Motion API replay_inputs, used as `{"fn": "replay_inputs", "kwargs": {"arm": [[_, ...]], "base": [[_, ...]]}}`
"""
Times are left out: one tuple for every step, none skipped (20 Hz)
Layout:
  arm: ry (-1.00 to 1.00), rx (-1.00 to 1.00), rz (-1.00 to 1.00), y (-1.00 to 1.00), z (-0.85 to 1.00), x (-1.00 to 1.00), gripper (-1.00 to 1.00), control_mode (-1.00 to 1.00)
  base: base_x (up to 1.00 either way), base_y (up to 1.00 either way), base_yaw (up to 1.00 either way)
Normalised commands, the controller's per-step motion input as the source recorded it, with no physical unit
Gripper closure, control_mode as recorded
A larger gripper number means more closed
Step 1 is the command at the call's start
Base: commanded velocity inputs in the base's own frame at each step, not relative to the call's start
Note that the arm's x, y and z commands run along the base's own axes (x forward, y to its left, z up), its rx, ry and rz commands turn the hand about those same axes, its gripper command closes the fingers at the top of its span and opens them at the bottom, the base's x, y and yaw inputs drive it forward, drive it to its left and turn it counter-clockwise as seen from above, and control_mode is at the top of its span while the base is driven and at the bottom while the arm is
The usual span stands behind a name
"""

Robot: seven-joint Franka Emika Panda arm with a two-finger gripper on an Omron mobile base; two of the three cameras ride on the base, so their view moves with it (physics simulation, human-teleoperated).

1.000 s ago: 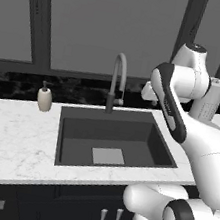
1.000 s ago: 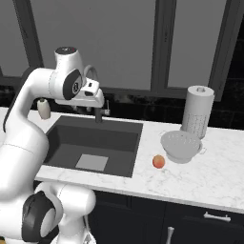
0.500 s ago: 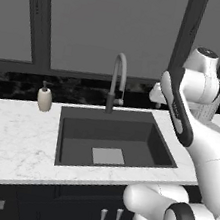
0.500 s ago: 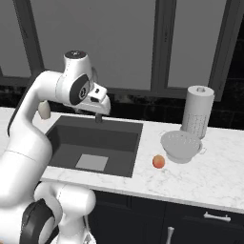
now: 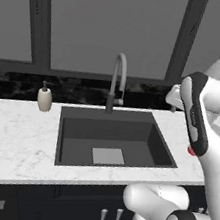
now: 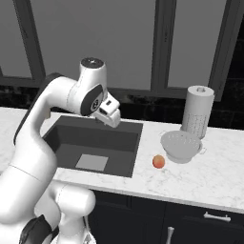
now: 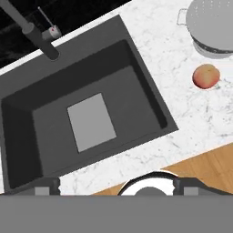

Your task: Put the colander in the sink, put the peach in the colander, and turn on the sink faucet and pour water over the colander.

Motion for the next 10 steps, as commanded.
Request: {"fn": "replay_inputs", "kwargs": {"arm": [[0.00,0.02,-0.18,-0.63,-0.17,-0.41,-1.00,-1.00],[0.00,0.00,-0.18,-0.65,-0.21,-0.41,-1.00,-1.00],[-0.01,0.00,-0.17,-0.69,-0.24,-0.43,-1.00,-1.00],[-0.01,0.00,-0.16,-0.69,-0.28,-0.43,-1.00,-1.00],[0.00,0.00,-0.15,-0.72,-0.31,-0.40,-1.00,-1.00],[0.00,0.00,-0.15,-0.73,-0.33,-0.39,-1.00,-1.00],[0.00,0.00,-0.15,-0.74,-0.32,-0.31,-1.00,-1.00],[0.00,0.00,-0.15,-0.74,-0.32,-0.27,-1.00,-1.00],[0.00,0.00,-0.15,-0.74,-0.32,-0.21,-1.00,-1.00],[0.00,0.01,-0.15,-0.76,-0.32,-0.13,-1.00,-1.00]], "base": [[0.00,0.00,0.00],[0.00,0.00,0.00],[0.00,0.00,0.00],[0.00,0.00,0.00],[0.00,0.00,0.00],[0.00,0.00,0.00],[0.00,0.00,0.00],[0.00,0.00,0.00],[0.00,0.00,0.00],[0.00,0.00,0.00]]}}
